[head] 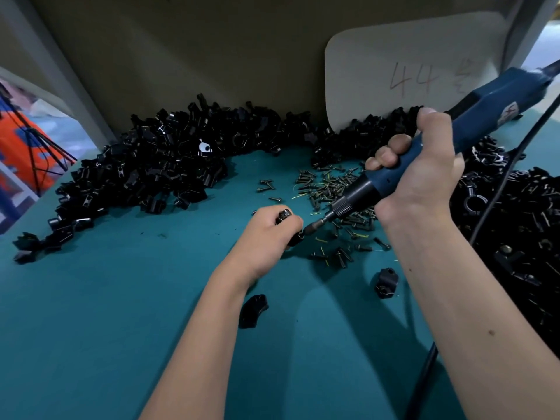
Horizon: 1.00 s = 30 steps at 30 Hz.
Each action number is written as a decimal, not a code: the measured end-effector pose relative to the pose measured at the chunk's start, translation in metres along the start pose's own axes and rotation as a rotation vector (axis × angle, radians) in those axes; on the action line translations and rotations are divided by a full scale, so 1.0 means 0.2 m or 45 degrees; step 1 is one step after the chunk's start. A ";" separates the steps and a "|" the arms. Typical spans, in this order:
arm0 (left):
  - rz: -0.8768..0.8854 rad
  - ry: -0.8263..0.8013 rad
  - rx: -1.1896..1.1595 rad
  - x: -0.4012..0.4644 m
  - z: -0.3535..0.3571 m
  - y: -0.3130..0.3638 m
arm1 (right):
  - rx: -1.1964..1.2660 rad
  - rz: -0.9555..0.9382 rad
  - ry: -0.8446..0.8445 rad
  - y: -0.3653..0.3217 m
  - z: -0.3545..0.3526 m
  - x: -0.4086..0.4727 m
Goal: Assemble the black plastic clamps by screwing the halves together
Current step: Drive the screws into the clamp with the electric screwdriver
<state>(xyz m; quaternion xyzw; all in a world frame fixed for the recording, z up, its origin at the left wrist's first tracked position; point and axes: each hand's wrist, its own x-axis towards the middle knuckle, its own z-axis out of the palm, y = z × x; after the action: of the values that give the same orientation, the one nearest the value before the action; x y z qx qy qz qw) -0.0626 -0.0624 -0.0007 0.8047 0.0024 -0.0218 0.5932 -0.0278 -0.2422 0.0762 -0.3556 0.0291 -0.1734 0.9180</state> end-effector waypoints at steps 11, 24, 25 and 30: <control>-0.032 -0.045 -0.080 -0.01 0.01 0.01 | -0.016 -0.076 -0.092 0.00 0.03 -0.03; -0.105 -0.059 -0.142 -0.01 -0.01 0.00 | 0.009 -0.116 -0.151 0.03 0.04 -0.06; -0.105 -0.053 -0.152 -0.01 -0.01 0.00 | 0.013 -0.121 -0.151 0.04 0.04 -0.06; -0.088 -0.022 -0.161 -0.01 -0.01 0.00 | 0.020 -0.134 -0.169 0.05 0.04 -0.06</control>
<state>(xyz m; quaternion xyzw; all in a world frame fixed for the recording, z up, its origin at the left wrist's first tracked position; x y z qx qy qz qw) -0.0644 -0.0610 -0.0005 0.7648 0.0265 -0.0490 0.6418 -0.0357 -0.2265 0.0749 -0.3602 -0.0518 -0.1976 0.9103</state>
